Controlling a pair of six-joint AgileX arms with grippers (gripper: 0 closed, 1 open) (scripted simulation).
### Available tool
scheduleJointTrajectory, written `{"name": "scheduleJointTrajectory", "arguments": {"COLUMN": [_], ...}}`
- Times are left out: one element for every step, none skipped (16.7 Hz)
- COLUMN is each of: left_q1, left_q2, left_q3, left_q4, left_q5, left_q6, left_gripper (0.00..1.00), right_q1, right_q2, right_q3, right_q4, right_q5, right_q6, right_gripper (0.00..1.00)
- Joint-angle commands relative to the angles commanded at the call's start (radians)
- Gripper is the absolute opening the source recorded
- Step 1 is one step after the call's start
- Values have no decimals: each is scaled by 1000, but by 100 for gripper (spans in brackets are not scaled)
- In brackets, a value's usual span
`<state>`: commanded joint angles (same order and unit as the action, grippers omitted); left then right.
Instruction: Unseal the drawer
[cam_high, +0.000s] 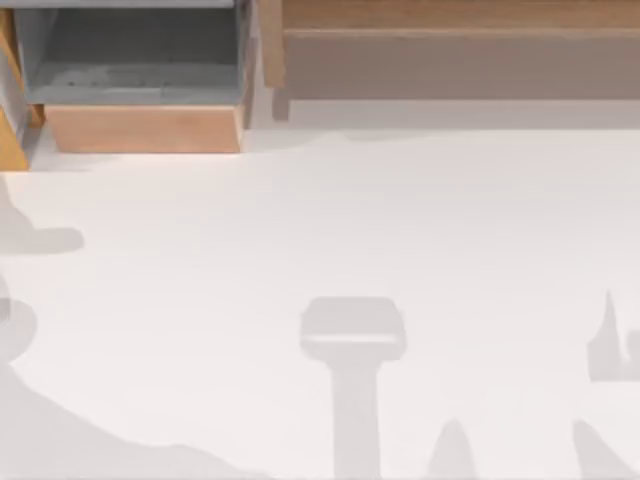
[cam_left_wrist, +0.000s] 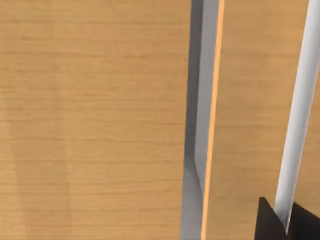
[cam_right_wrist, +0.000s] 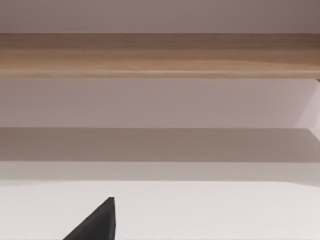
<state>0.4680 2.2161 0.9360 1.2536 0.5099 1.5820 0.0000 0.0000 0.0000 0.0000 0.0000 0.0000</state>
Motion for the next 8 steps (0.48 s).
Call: {"name": "scheduleJointTrajectory", "arguments": {"left_q1": [-3,-1,4,13,23,35,47,60], "left_q2": [7,5,-1,-11,-23,-36,-49,-63], "left_q3": [5,1,-11,-32,-59,-89,-122,-154], "left_q4": [-4,-2,5,17,31,48,65,82], "left_q5": [-2,-1,3,10,20,32,44,57], "left_q6": [0,0,1,1,1,1,1,2], "left_gripper": [0,0,0,0,0,0,0,0], "right_q1": [0,0,0,0,0,0,0,0], "right_q2": [0,0,0,0,0,0,0,0], "right_q3": [0,0,0,0,0,0,0,0], "right_q4": [0,0,0,0,0,0,0,0], "right_q5": [0,0,0,0,0,0,0,0], "right_q6": [0,0,0,0,0,0,0,0], "right_gripper": [100,100,100,100,100,100,100,100]}}
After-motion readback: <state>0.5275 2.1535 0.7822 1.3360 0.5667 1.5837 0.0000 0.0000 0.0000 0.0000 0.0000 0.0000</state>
